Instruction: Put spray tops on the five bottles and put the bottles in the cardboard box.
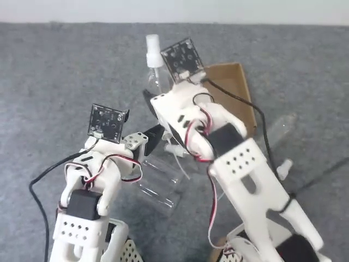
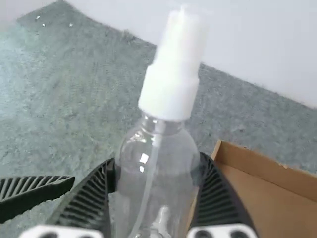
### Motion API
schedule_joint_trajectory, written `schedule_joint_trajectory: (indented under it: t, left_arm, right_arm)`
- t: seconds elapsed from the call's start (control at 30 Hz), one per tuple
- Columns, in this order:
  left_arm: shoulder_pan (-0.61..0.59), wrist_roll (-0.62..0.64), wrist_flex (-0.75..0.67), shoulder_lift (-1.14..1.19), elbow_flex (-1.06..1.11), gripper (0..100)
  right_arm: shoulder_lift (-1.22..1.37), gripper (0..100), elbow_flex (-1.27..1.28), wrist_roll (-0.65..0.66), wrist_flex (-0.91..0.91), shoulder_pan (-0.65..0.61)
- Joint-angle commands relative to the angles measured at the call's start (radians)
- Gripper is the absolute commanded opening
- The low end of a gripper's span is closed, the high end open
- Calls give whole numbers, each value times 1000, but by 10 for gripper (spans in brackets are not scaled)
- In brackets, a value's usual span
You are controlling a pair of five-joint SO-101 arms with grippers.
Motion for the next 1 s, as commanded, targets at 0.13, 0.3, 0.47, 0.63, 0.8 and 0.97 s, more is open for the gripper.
schedule_joint_trajectory:
  t: [0.13, 0.3, 0.47, 0.63, 0.8, 0.97]
  left_arm:
    - [-8, -11, -26, -8, -2, 298]
    - [-6, -11, -20, -8, -1, 297]
    - [-9, -14, -25, -17, 22, 250]
    - [-14, -14, -23, -17, 27, 152]
    - [-98, -6, -48, -17, 27, 40]
    - [-114, -6, -95, -17, 56, 12]
  right_arm:
    - [-151, 6, 48, -2, 10, -10]
    - [-150, 6, 41, 0, 1, 30]
    - [-42, 6, 38, 54, -191, 174]
    - [145, 6, 38, 61, -394, 240]
    - [320, 6, 38, 57, -602, 295]
    - [463, 6, 38, 57, -740, 298]
